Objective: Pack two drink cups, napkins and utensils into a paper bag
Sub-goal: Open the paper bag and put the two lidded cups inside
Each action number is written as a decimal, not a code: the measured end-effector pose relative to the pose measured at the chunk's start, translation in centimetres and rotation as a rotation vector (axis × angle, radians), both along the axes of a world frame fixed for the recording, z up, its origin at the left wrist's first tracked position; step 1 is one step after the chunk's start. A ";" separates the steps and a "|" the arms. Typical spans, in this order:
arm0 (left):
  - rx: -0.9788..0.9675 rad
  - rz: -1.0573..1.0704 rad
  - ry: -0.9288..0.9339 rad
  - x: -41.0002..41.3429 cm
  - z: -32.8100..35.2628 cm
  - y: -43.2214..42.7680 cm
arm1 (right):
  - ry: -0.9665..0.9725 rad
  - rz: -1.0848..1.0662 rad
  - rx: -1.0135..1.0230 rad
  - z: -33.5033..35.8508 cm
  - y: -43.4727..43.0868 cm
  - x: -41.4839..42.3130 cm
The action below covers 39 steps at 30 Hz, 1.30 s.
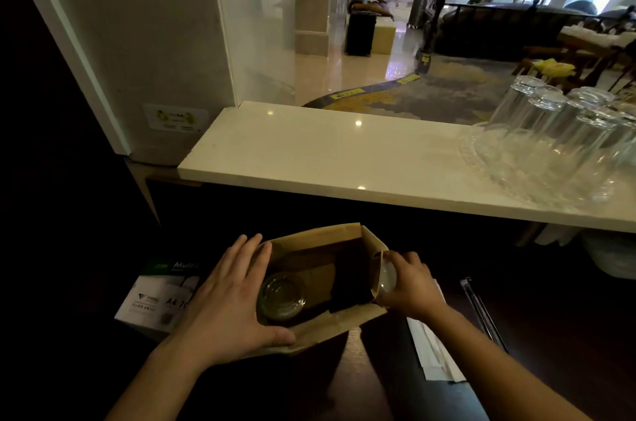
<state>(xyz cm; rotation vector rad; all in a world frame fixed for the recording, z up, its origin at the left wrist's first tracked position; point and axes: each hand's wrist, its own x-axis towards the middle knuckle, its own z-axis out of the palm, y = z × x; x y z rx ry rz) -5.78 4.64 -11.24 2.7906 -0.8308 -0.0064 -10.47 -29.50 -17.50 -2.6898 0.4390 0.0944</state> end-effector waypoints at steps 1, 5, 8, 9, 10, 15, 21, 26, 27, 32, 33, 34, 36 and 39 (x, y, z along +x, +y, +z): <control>0.001 -0.002 0.000 0.0 0.0 0.0 | -0.034 -0.004 0.005 1.2 0.0 -0.5; -0.004 -0.007 -0.001 0.2 0.2 -0.2 | -0.189 0.015 -0.051 7.9 0.4 -2.6; -0.011 -0.021 0.002 0.2 0.2 -0.3 | -0.320 0.070 -0.061 14.3 0.9 -4.2; -0.015 -0.026 0.002 0.2 0.3 -0.4 | -0.361 0.093 -0.037 16.2 1.4 -4.7; -0.017 -0.029 0.003 0.2 0.3 -0.4 | -0.391 0.120 0.004 18.0 2.0 -5.2; -0.035 -0.030 0.019 0.2 0.6 -0.2 | -0.348 0.336 0.204 21.2 7.2 -4.5; -0.029 -0.024 0.055 0.2 1.0 -0.2 | -0.134 0.504 0.037 15.5 12.1 0.3; -0.008 -0.024 0.039 0.1 1.1 -0.5 | -0.046 0.515 -0.139 10.8 12.2 2.7; -0.007 -0.023 0.037 0.1 1.1 -0.6 | -0.026 0.506 -0.162 10.2 11.9 2.8; 0.002 -0.034 0.029 -0.1 1.0 -1.1 | 0.018 0.465 -0.254 8.5 11.0 3.3; 0.005 -0.037 0.027 -0.1 1.1 -1.3 | 0.026 0.458 -0.257 8.3 10.8 3.3; 0.005 -0.039 0.024 -0.1 1.1 -1.4 | 0.039 0.450 -0.256 8.1 10.7 3.4; -0.001 -0.034 0.019 -0.1 1.2 -1.8 | 0.074 0.434 -0.257 7.8 10.5 3.6; 0.007 -0.033 0.012 -0.3 1.2 -2.1 | 0.155 0.417 -0.317 7.2 10.9 4.6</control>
